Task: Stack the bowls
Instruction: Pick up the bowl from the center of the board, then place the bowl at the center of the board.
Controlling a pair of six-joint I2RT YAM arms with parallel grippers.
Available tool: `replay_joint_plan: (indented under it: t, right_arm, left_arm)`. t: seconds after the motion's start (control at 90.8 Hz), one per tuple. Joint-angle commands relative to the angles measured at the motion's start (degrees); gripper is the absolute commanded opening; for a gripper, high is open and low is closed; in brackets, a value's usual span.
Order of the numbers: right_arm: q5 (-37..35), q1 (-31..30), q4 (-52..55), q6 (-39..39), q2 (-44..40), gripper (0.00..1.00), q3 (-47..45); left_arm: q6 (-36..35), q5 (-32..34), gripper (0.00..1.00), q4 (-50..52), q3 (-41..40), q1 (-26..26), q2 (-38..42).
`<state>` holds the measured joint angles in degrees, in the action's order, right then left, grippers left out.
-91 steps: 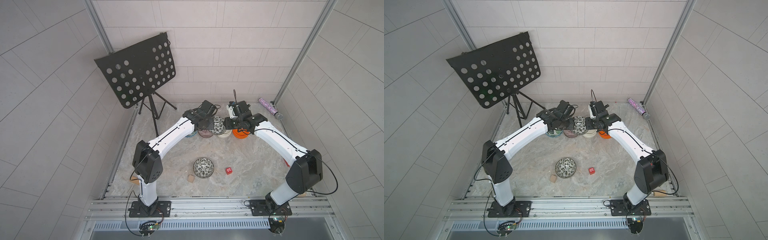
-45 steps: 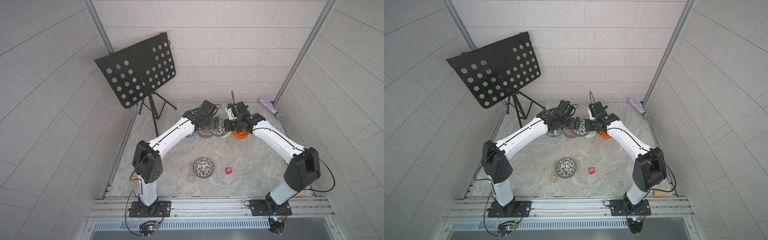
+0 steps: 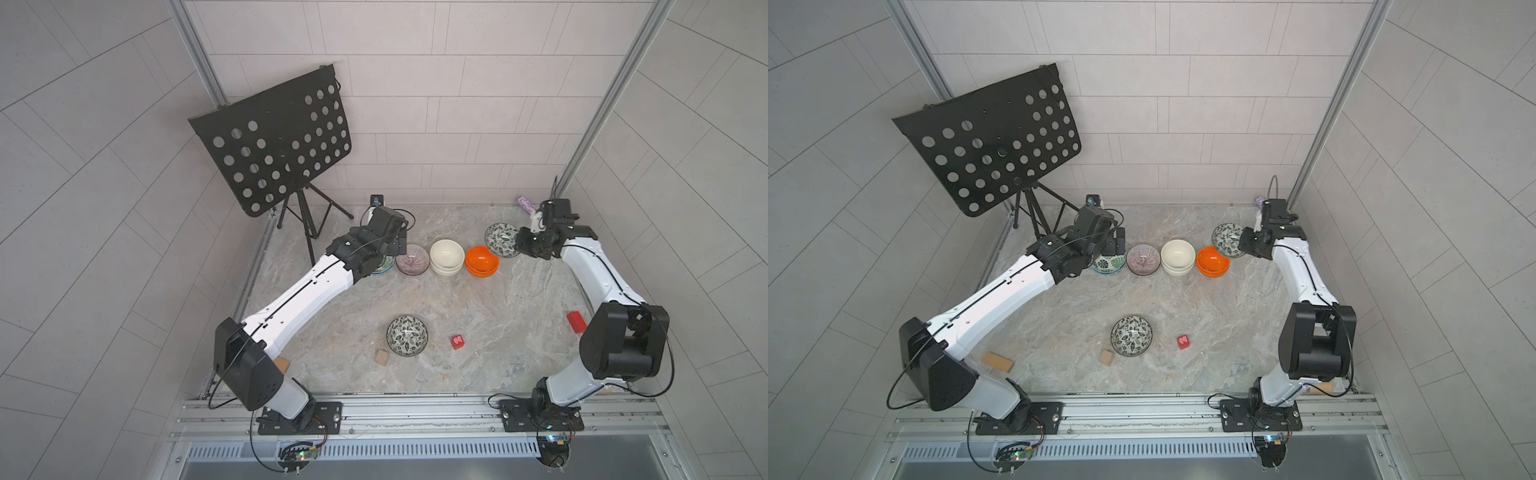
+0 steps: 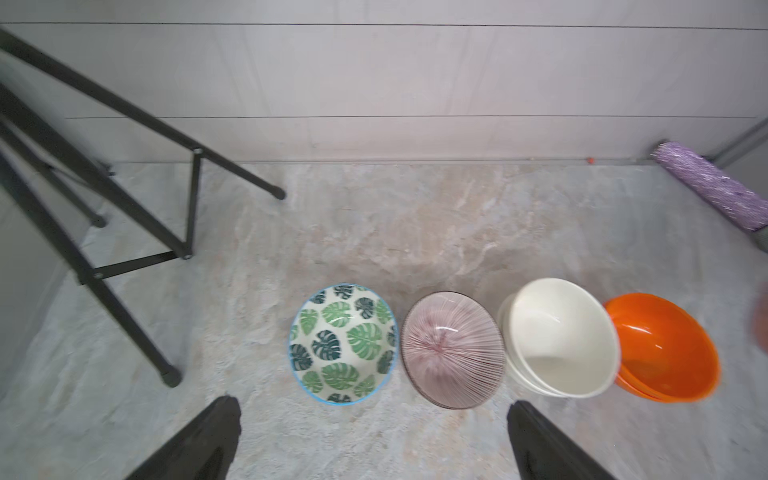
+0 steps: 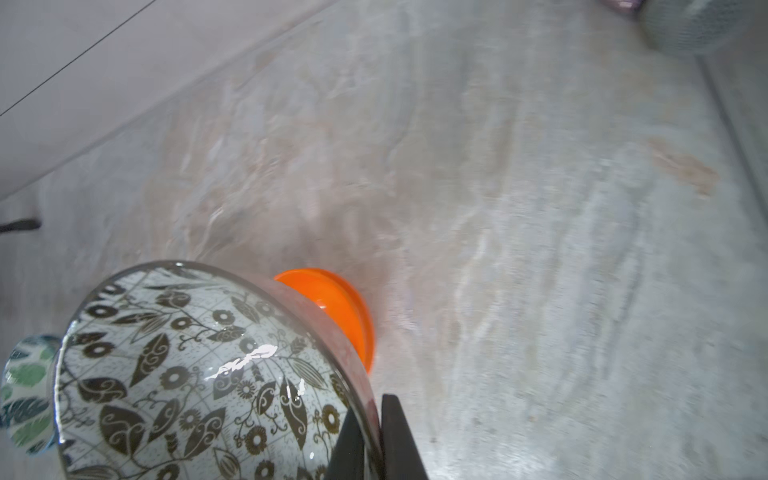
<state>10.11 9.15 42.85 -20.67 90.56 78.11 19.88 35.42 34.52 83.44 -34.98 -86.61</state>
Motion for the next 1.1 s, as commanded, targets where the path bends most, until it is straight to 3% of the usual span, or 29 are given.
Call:
replay_joint_plan:
  t: [0.0, 0.143, 0.418, 0.66, 1.09]
  right_arm:
    - [3.34, 4.53, -1.66, -2.35, -0.55, 0.00, -2.03]
    - [2.65, 7.78, -3.63, -2.55, 3.52, 0.00, -4.07]
    - [-0.33, 8.27, -5.10, -2.14, 9.73, 0.00, -3.32]
    - [-0.62, 8.17, -6.28, -2.02, 13.60, 0.00, -3.36]
    - [-5.90, 5.20, -6.11, -1.71, 15.46, 0.08, -1.72]
  left_arm:
    - [-0.17, 2.40, 0.98, 0.25, -3.62, 4.41, 1.06]
    - [1.63, -0.04, 0.90, 1.97, -6.60, 5.71, 2.50]
    - [5.16, -6.25, 0.91, 9.92, -3.58, 5.71, 0.11]
    - [6.25, -11.78, 0.91, 10.95, -3.56, 5.71, -1.04]
    - [6.25, -12.03, 0.91, 10.61, -4.67, 5.70, -0.43]
